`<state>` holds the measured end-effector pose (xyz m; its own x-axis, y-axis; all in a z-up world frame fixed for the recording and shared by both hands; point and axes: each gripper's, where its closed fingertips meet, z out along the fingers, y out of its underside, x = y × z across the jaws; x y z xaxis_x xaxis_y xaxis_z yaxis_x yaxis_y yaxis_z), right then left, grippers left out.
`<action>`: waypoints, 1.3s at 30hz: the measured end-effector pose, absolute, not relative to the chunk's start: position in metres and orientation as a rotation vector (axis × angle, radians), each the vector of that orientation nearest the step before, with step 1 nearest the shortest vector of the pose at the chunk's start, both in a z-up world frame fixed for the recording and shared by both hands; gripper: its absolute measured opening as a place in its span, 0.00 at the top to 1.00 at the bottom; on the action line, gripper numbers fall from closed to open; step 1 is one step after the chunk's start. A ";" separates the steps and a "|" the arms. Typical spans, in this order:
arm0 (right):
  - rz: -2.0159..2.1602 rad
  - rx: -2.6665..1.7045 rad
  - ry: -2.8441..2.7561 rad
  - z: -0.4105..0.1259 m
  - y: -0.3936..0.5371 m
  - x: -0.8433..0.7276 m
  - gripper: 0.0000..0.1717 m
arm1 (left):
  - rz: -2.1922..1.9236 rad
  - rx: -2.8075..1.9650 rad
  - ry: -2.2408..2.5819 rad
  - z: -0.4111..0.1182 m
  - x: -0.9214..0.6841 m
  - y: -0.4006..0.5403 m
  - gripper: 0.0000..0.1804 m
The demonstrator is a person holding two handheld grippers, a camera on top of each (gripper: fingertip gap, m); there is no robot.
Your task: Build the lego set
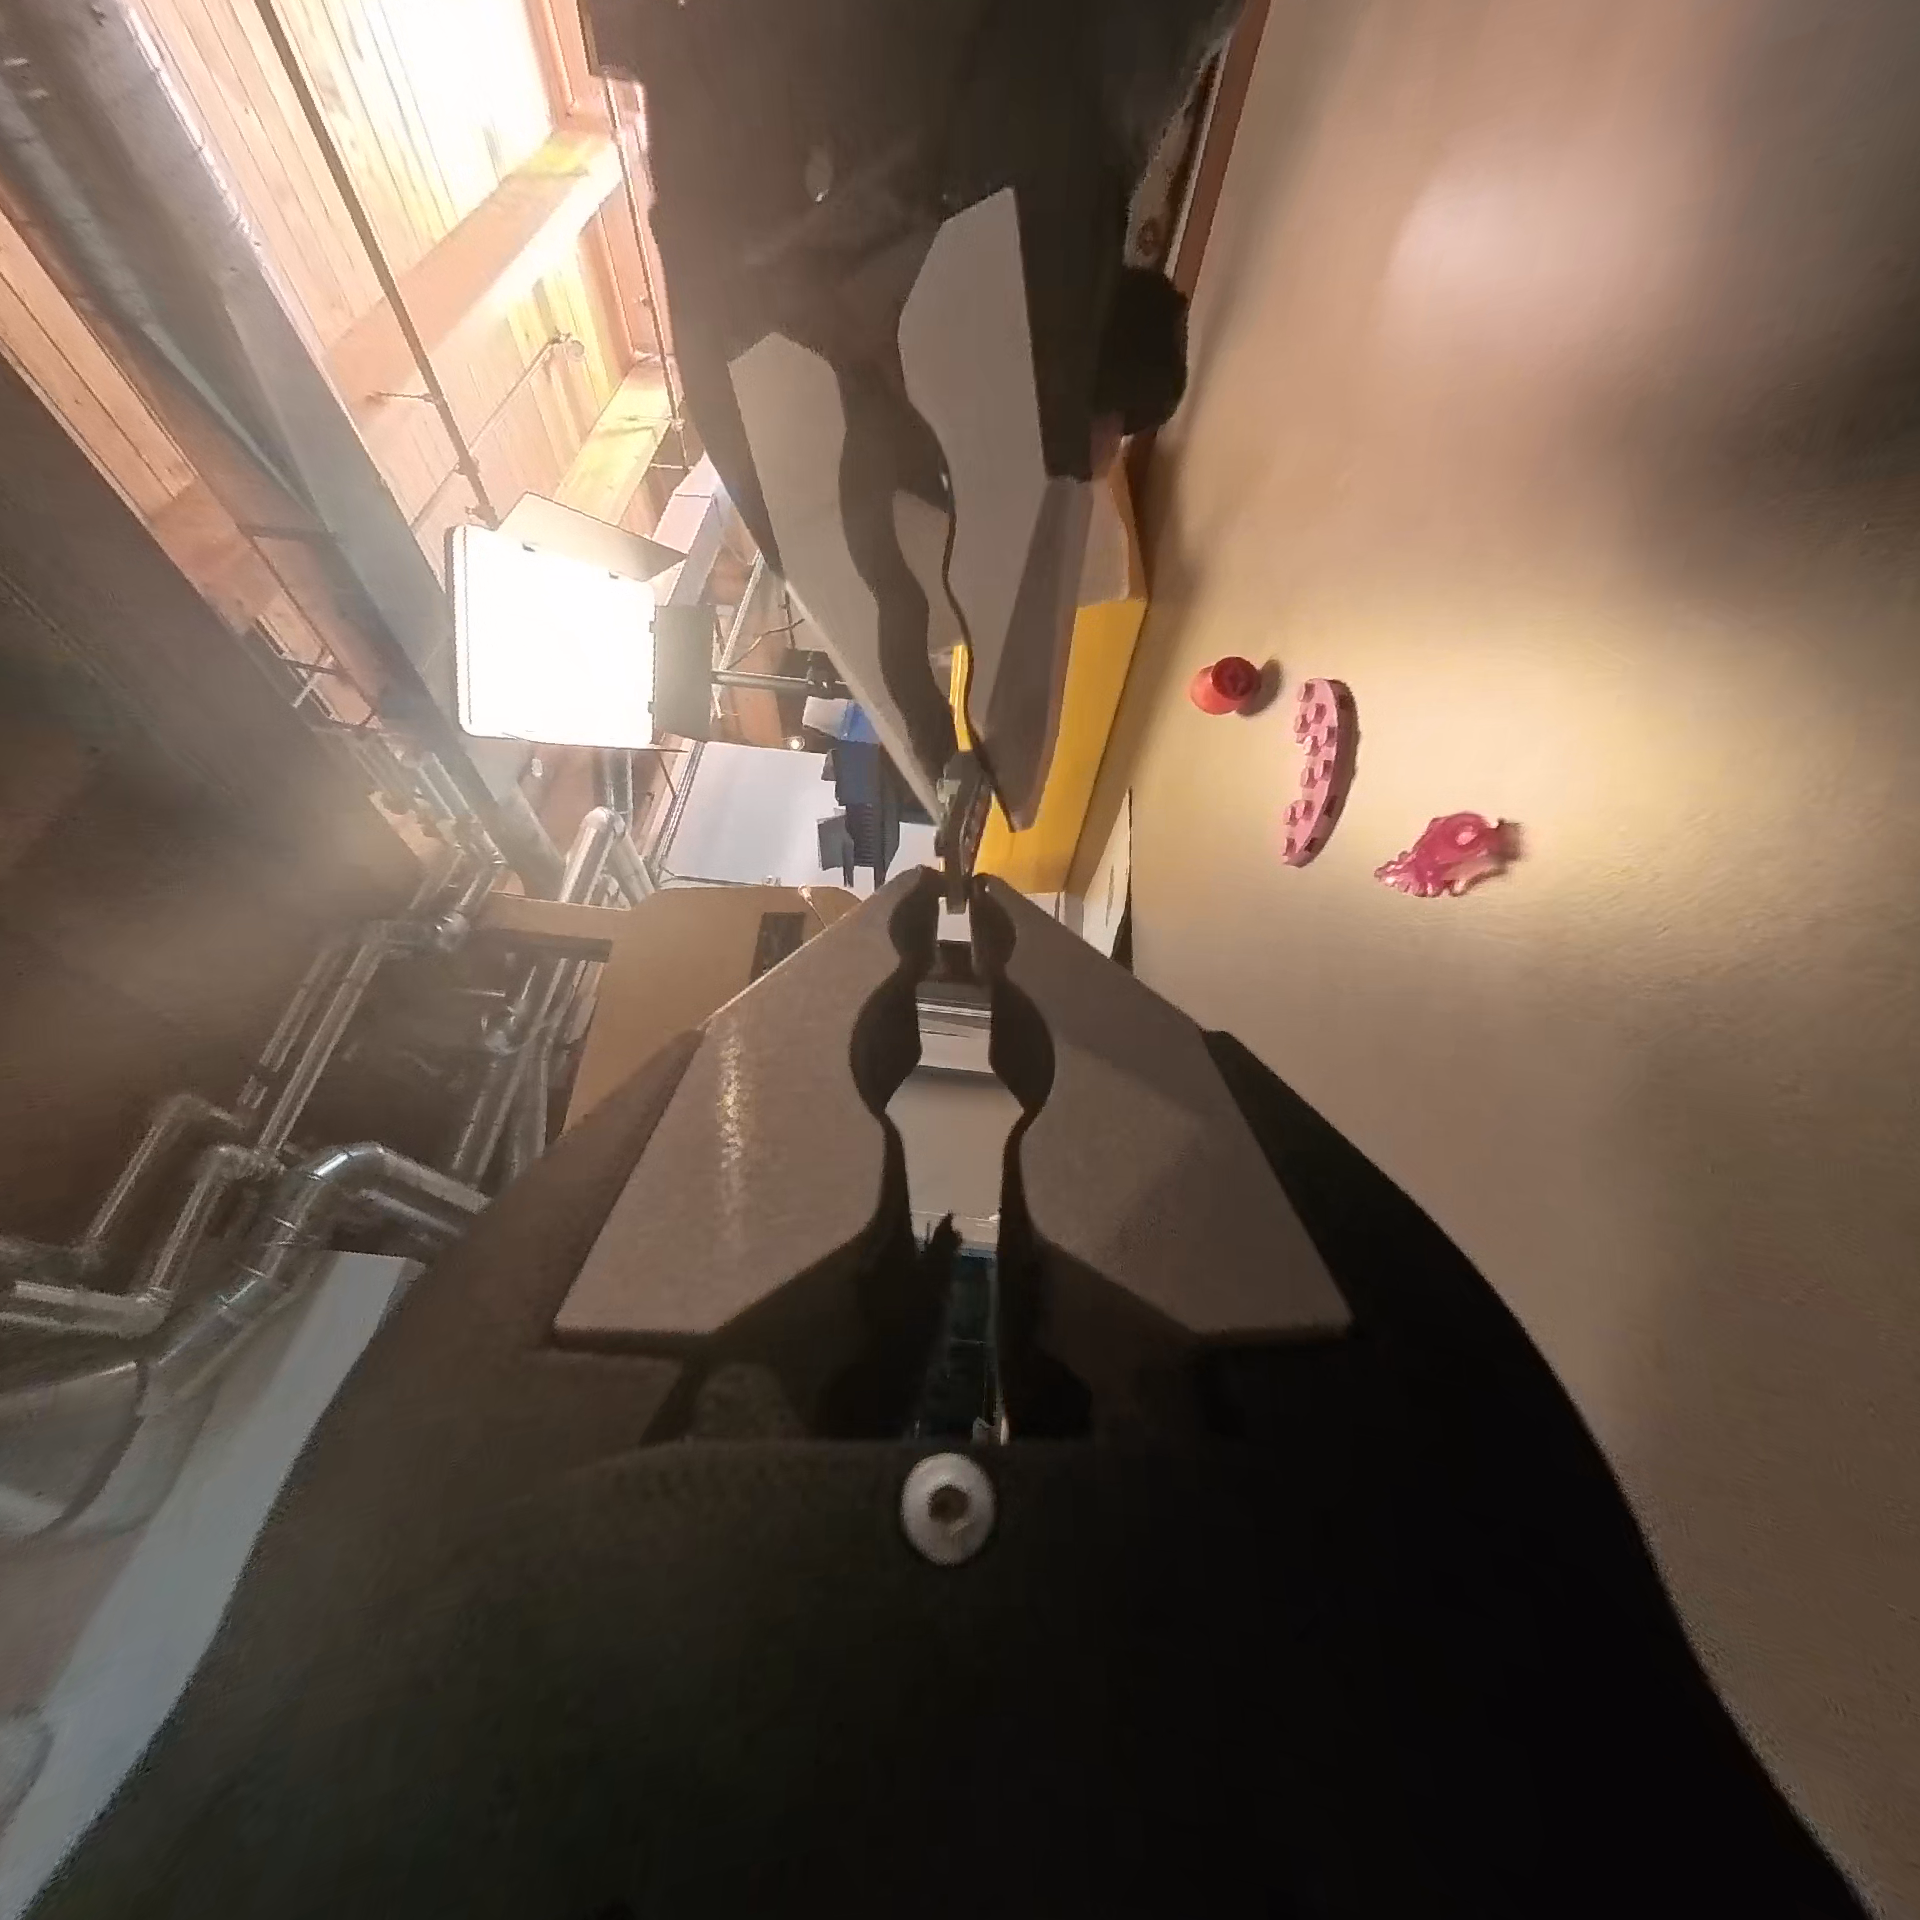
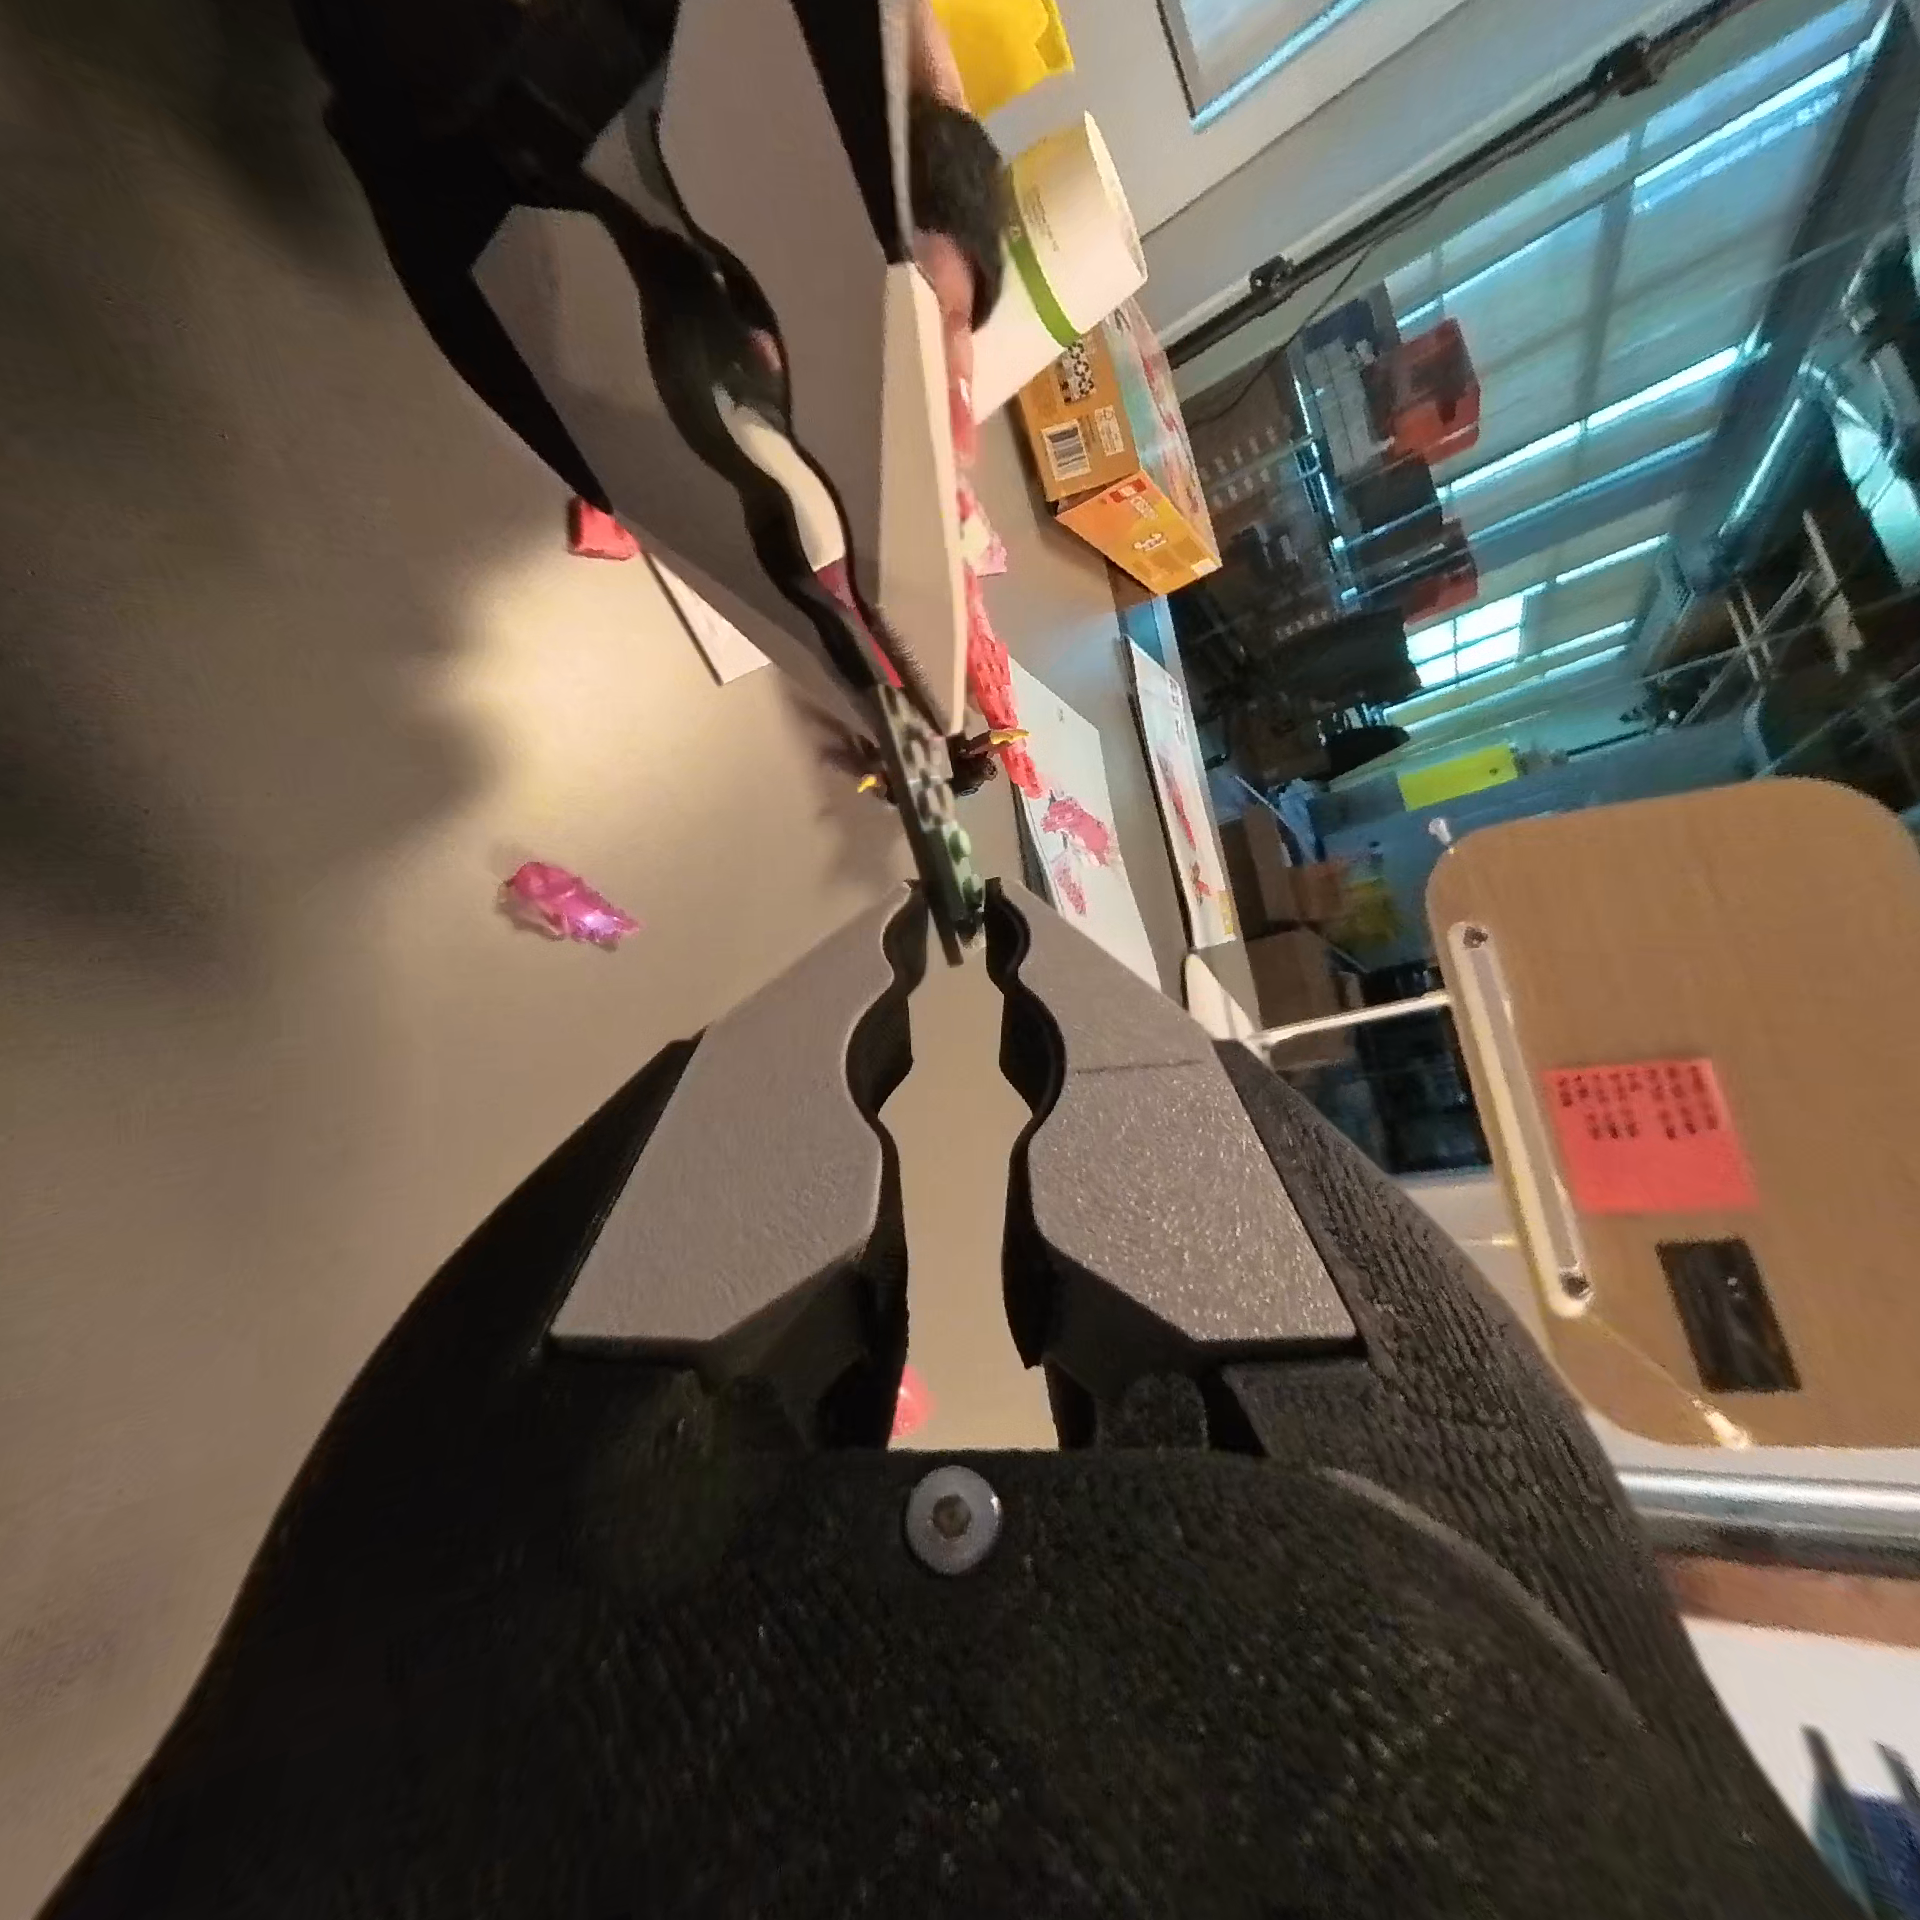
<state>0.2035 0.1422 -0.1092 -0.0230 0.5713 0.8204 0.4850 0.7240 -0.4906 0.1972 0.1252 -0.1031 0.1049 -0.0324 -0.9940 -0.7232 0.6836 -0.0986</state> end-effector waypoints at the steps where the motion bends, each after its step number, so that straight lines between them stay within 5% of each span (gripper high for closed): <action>1: 0.097 -0.884 -1.650 -0.110 0.143 0.203 0.95 | 0.570 -0.686 1.393 -0.104 0.198 0.125 0.98; 8: 0.116 -1.014 -1.607 -0.114 0.148 0.204 0.92 | 0.584 -0.715 1.415 -0.107 0.197 0.128 0.99; 15: 0.265 -1.781 -1.382 -0.169 0.170 0.249 0.77 | 0.684 -0.833 1.403 -0.110 0.168 0.155 0.98; 27: 0.269 -2.002 -1.097 -0.177 0.179 0.263 0.79 | 0.717 -0.858 1.425 -0.121 0.166 0.163 0.98; 39: 0.411 -2.128 -0.865 -0.191 0.183 0.251 0.67 | 0.731 -0.854 1.449 -0.126 0.169 0.162 0.98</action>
<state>0.2506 0.1834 -0.1906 0.7154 0.6987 -0.0039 0.4440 -0.4589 -0.7696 0.1691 0.1620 -0.1259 0.0134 -0.0785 -0.9968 -0.8485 0.5265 -0.0529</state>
